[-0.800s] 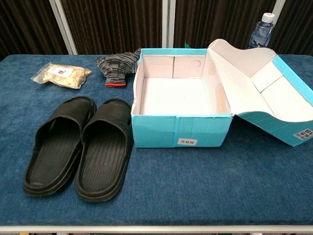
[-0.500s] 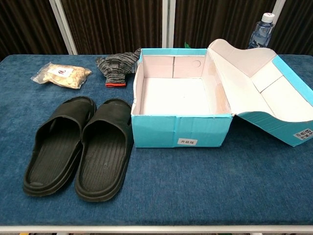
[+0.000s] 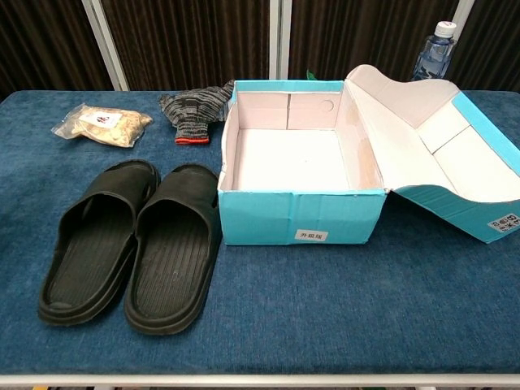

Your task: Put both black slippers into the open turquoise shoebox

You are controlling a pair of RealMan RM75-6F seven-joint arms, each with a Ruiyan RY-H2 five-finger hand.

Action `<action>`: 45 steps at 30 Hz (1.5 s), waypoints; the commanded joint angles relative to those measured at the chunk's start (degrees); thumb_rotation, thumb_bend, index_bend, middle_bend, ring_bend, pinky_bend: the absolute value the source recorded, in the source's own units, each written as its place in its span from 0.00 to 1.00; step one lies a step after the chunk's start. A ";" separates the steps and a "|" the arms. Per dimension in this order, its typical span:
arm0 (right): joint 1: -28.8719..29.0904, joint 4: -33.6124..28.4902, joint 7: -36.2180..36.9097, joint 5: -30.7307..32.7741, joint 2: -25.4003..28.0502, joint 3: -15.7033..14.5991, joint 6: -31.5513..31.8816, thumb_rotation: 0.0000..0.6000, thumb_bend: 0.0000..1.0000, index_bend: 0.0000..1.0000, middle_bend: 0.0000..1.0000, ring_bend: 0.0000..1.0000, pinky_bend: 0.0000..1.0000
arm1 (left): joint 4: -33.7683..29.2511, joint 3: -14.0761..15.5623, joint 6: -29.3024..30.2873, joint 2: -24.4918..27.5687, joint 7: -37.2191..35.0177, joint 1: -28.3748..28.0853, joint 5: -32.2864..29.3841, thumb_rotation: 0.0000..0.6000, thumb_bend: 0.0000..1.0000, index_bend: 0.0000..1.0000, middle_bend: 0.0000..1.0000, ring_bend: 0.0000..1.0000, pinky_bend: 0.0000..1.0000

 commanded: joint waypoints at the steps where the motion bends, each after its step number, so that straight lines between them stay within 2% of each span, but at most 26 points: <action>1: 0.14 -0.16 -0.05 -0.10 0.49 0.27 0.22 1.00 0.10 0.00 0.06 0.00 0.00 | -2.96 -1.99 -7.36 1.11 0.90 -5.95 -0.74 1.00 0.00 0.19 0.17 0.66 0.69; 8: 0.45 -0.13 0.87 -0.28 0.79 0.29 -0.06 1.00 0.11 0.00 0.06 0.00 0.00 | -7.69 -5.17 -19.72 -2.14 11.22 -16.29 -14.68 1.00 0.00 0.19 0.17 0.75 0.71; 12: 0.41 0.56 2.52 -0.12 0.66 -0.19 -0.72 1.00 0.11 0.00 0.06 0.00 0.00 | -8.92 -4.81 -24.22 -4.40 18.56 -22.47 -27.00 1.00 0.00 0.14 0.17 0.77 0.72; 14: 0.32 0.99 2.94 0.15 0.57 -0.22 -0.79 1.00 0.11 0.00 0.06 0.00 0.00 | -9.46 -4.27 -24.55 -5.61 22.23 -25.71 -33.66 1.00 0.00 0.12 0.17 0.78 0.72; 20: 0.44 2.12 4.57 0.08 0.24 -0.50 -1.25 1.00 0.11 0.00 0.06 0.00 0.00 | -11.10 -1.77 -21.02 -9.26 31.39 -34.75 -50.35 1.00 0.00 0.12 0.14 0.79 0.72; 24: 0.49 3.07 5.93 0.06 0.04 -0.56 -1.36 1.00 0.11 0.00 0.06 0.00 0.00 | -11.99 0.09 -17.58 -11.69 36.54 -39.90 -59.01 1.00 0.00 0.12 0.14 0.80 0.72; 27: 0.45 3.79 6.89 0.26 -0.01 -0.58 -1.49 1.00 0.11 0.00 0.06 0.00 0.00 | -11.82 0.40 -15.53 -13.88 38.37 -43.07 -64.33 1.00 0.00 0.12 0.14 0.81 0.72; 38: 0.16 5.05 8.63 0.18 0.00 -0.82 -1.21 1.00 0.11 0.00 0.06 0.00 0.00 | -5.94 -0.06 -10.43 -21.63 41.48 -50.76 -78.38 1.00 0.00 0.12 0.14 0.83 0.73; 45: -0.13 5.21 9.03 0.30 0.29 -0.94 -1.01 1.00 0.12 0.00 0.06 0.00 0.00 | -3.35 -0.58 -7.52 -24.59 42.79 -52.68 -82.79 1.00 0.00 0.12 0.14 0.83 0.74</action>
